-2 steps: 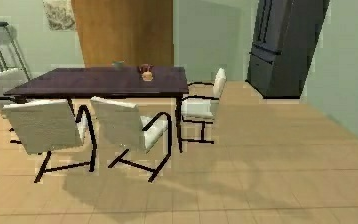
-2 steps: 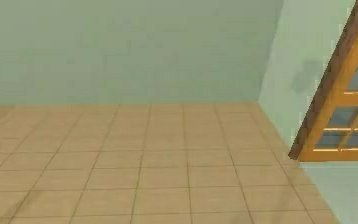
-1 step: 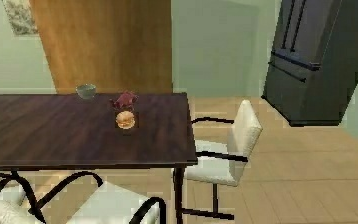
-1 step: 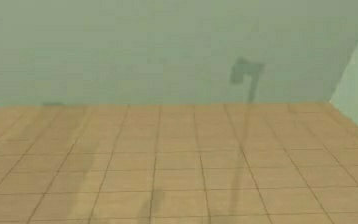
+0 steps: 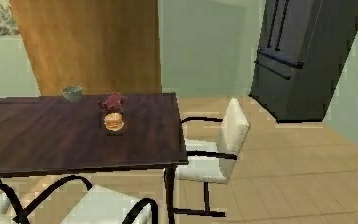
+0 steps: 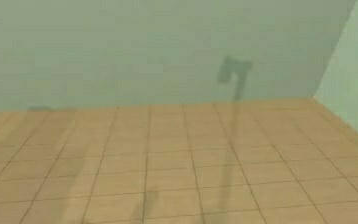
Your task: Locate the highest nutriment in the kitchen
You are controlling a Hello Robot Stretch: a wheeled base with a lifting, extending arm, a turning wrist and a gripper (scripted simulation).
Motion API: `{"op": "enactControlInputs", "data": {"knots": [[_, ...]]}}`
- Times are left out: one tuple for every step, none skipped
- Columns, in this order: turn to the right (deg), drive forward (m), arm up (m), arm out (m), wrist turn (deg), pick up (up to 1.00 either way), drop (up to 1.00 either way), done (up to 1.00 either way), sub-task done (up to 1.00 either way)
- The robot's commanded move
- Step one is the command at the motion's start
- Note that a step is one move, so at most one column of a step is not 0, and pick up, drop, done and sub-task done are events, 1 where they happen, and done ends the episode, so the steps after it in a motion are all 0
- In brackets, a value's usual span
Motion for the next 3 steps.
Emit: {"op": "enactControlInputs", "data": {"knots": [[0.0, 0.15, 0.0, 0.0, 0.0, 0.0, 0.0, 0.0, 0.0], [-45.0, 0.0, 0.0, 0.0, 0.0, 0.0, 0.0, 0.0, 0.0], [-45.0, 0.0, 0.0, 0.0, 0.0, 0.0, 0.0, 0.0, 0.0]]}}
